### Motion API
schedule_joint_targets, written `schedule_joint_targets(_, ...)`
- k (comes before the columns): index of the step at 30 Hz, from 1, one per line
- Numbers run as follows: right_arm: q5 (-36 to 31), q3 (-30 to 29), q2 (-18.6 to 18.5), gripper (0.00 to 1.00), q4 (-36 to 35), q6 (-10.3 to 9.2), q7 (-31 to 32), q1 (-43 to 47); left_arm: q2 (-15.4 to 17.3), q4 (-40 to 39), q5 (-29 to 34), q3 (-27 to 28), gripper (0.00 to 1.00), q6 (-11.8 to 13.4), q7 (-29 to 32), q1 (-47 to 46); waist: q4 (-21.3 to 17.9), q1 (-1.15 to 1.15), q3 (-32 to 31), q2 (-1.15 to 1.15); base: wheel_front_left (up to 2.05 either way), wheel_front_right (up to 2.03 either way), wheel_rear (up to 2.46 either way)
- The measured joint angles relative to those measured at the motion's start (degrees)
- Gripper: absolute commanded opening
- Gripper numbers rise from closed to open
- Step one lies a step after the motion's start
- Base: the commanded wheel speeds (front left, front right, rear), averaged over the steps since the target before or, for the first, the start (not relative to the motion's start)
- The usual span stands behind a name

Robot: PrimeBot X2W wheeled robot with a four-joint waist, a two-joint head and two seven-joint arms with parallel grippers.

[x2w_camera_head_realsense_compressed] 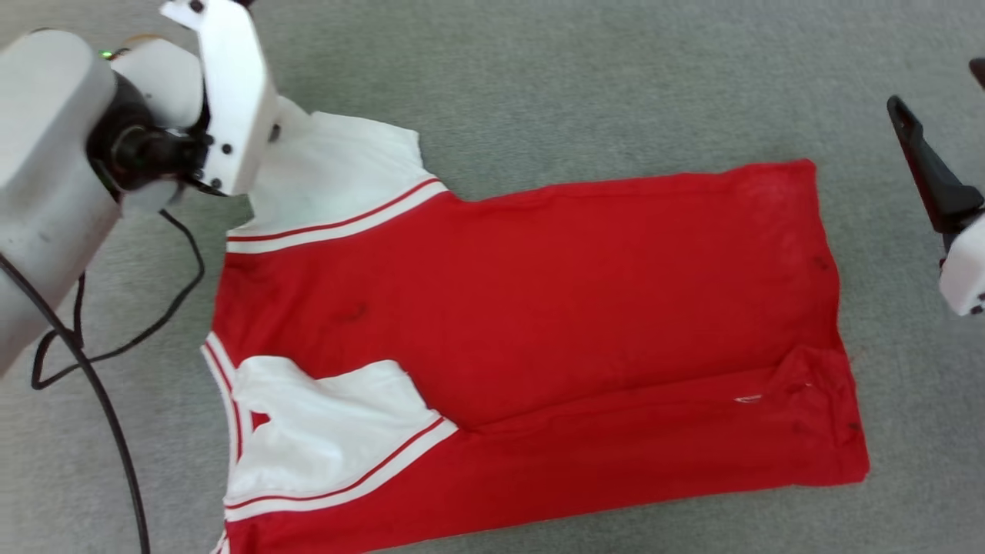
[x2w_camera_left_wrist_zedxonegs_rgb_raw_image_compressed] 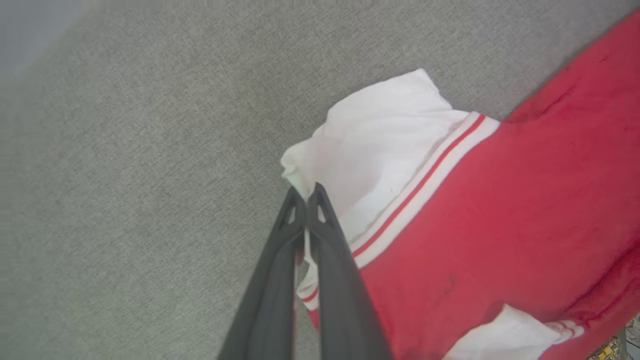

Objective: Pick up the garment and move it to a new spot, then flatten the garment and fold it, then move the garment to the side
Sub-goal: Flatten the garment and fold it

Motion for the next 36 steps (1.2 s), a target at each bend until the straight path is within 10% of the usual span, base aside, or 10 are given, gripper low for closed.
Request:
schedule_joint_targets(7,14.08,10.87,-9.01,1.00,5.45,-0.01,25.95,-9.53,0.45,-7.35,-0.54,-2.58,0.00,-0.01,-2.27,-0.13,3.56,0.00,-0.63,0.00,0.00,0.00,0.00)
schedule_joint_targets(15,22.71,16.74,-9.82,1.00,12.59,-0.01,42.89,-18.62,-0.43,-10.29,-1.13,-4.16,0.00,-0.02,-4.27,-1.55,6.60,0.00,1.94,0.00,0.00,0.00,0.00)
schedule_joint_targets(29,23.77,15.93,-4.94,1.00,23.68,-0.01,44.74,-19.25,-0.37,-14.01,-1.35,-5.78,0.00,-0.02,-6.51,-3.95,9.94,-0.01,5.32,0.00,0.00,0.00,0.00)
schedule_joint_targets(31,24.02,16.25,-4.79,0.00,23.99,-0.01,44.17,-19.22,-0.23,-14.11,-1.33,-5.90,0.00,-0.02,-6.75,-3.95,9.75,0.00,4.98,0.00,0.00,0.00,0.00)
schedule_joint_targets(36,24.23,17.61,-4.21,0.00,24.77,-0.01,41.64,-18.92,-0.10,-14.01,-1.45,-6.09,0.00,-0.02,-7.75,-3.64,9.24,0.00,3.06,0.00,0.00,0.00,0.00)
